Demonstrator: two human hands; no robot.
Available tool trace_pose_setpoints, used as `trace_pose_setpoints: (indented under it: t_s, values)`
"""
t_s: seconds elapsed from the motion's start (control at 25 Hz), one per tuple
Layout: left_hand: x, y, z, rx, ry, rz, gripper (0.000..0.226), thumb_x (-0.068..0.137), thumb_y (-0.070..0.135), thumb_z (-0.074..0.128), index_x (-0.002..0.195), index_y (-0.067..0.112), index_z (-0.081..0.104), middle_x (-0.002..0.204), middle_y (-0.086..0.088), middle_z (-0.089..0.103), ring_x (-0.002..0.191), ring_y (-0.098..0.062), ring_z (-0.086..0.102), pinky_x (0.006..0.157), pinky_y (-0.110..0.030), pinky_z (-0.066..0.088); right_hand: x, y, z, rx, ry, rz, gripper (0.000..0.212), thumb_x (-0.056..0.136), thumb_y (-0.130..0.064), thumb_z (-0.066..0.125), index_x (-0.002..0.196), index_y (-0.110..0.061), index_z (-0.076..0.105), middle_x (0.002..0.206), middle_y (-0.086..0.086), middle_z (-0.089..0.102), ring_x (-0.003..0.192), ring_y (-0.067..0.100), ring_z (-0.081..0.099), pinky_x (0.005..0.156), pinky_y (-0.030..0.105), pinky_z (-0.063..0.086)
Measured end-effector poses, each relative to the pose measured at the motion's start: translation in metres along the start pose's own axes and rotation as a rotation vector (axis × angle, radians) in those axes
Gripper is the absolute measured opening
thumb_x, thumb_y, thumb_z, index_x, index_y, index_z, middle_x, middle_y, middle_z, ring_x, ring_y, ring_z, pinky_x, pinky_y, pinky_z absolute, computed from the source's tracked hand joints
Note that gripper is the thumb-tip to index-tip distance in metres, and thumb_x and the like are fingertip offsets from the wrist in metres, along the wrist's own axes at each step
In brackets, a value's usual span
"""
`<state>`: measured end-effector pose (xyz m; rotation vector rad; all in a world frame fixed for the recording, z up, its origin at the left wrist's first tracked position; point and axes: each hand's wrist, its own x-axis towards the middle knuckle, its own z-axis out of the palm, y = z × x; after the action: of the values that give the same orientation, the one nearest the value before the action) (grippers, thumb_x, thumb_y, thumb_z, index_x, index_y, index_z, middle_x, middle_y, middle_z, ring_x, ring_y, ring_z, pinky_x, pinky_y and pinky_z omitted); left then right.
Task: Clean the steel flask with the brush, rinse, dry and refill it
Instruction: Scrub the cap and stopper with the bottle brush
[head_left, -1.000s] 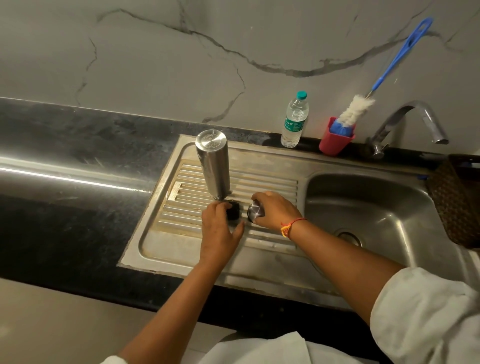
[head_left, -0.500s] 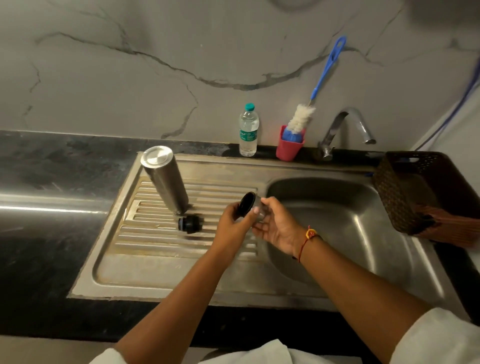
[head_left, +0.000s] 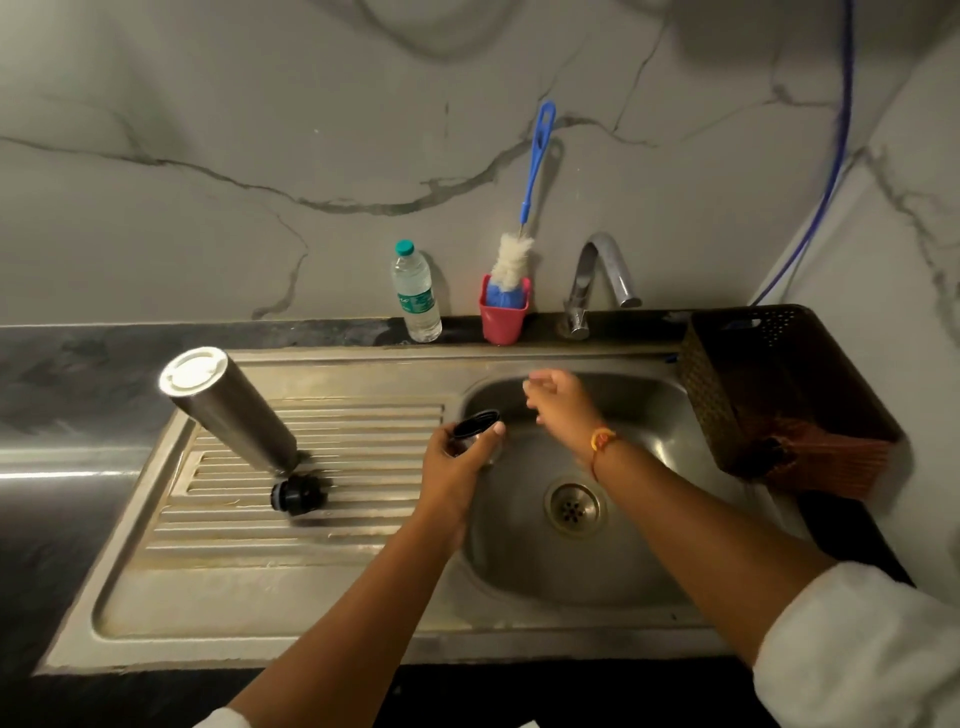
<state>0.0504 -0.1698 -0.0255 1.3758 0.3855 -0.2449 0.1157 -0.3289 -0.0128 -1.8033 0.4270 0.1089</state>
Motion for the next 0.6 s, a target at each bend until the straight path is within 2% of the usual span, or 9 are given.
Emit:
trace_pose_setpoints:
  t_s: [0.08, 0.16, 0.24, 0.32, 0.4, 0.44, 0.52, 0.6]
  values:
    - [0.004, 0.002, 0.007, -0.017, -0.002, -0.009, 0.057, 0.072, 0.046, 0.090, 0.117, 0.020, 0.067, 0.111, -0.010, 0.075, 0.103, -0.027, 0.074, 0.095, -0.051, 0.059, 0.033, -0.030, -0.003, -0.026, 0.077, -0.096, 0.034, 0.095, -0.029, 0.060, 0.126, -0.015, 0.058, 0.113, 0.009, 0.070, 0.101, 0.025, 0.067, 0.090, 0.047, 0.057]
    - [0.007, 0.005, 0.012, -0.048, -0.008, -0.018, 0.056, 0.074, 0.045, 0.089, 0.117, 0.016, 0.069, 0.107, -0.011, 0.077, 0.102, -0.029, 0.074, 0.093, -0.052, 0.060, 0.056, -0.066, -0.001, -0.052, 0.145, -0.186, 0.039, 0.097, -0.037, 0.058, 0.130, -0.016, 0.055, 0.109, 0.005, 0.069, 0.098, 0.023, 0.068, 0.085, 0.047, 0.059]
    - [0.010, 0.008, 0.015, -0.070, 0.004, -0.025, 0.050, 0.077, 0.043, 0.087, 0.115, 0.014, 0.070, 0.106, -0.013, 0.077, 0.100, -0.030, 0.075, 0.092, -0.050, 0.061, 0.072, -0.100, 0.003, -0.095, 0.234, -0.263, 0.045, 0.098, -0.040, 0.054, 0.135, -0.016, 0.050, 0.118, 0.008, 0.065, 0.104, 0.023, 0.065, 0.083, 0.038, 0.058]
    - [0.011, 0.013, 0.014, -0.089, 0.014, -0.018, 0.051, 0.076, 0.043, 0.086, 0.114, 0.013, 0.070, 0.106, -0.014, 0.076, 0.097, -0.028, 0.075, 0.085, -0.045, 0.063, 0.086, -0.129, 0.002, -0.178, 0.384, -0.312, 0.050, 0.099, -0.043, 0.053, 0.140, -0.016, 0.047, 0.128, 0.012, 0.057, 0.107, 0.023, 0.061, 0.073, 0.027, 0.047]
    - [0.014, 0.017, 0.012, -0.104, 0.012, -0.007, 0.056, 0.073, 0.044, 0.084, 0.117, 0.013, 0.069, 0.107, -0.012, 0.076, 0.094, -0.024, 0.076, 0.077, -0.037, 0.062, 0.098, -0.153, -0.003, -0.283, 0.504, -0.374, 0.048, 0.098, -0.046, 0.052, 0.136, -0.017, 0.050, 0.129, 0.010, 0.054, 0.097, 0.019, 0.057, 0.062, 0.022, 0.032]
    - [0.015, 0.018, 0.010, -0.107, 0.004, -0.002, 0.055, 0.074, 0.043, 0.084, 0.118, 0.012, 0.068, 0.107, -0.011, 0.076, 0.093, -0.023, 0.076, 0.075, -0.034, 0.062, 0.106, -0.163, -0.006, -0.313, 0.526, -0.423, 0.043, 0.098, -0.045, 0.053, 0.131, -0.017, 0.054, 0.125, 0.007, 0.056, 0.090, 0.015, 0.055, 0.057, 0.020, 0.029]
    - [0.018, 0.019, 0.006, -0.108, -0.005, 0.011, 0.052, 0.076, 0.040, 0.083, 0.118, 0.012, 0.068, 0.107, -0.011, 0.076, 0.091, -0.021, 0.076, 0.074, -0.033, 0.061, 0.123, -0.178, -0.013, -0.347, 0.490, -0.496, 0.030, 0.097, -0.040, 0.057, 0.114, -0.016, 0.064, 0.111, 0.004, 0.064, 0.086, 0.013, 0.059, 0.058, 0.021, 0.042]
    - [0.021, 0.017, 0.003, -0.114, -0.006, 0.031, 0.058, 0.072, 0.043, 0.084, 0.118, 0.011, 0.068, 0.108, -0.014, 0.075, 0.092, -0.023, 0.076, 0.074, -0.034, 0.061, 0.136, -0.184, -0.018, -0.371, 0.437, -0.514, 0.021, 0.095, -0.033, 0.061, 0.095, -0.014, 0.070, 0.097, 0.002, 0.072, 0.085, 0.018, 0.068, 0.070, 0.032, 0.057]
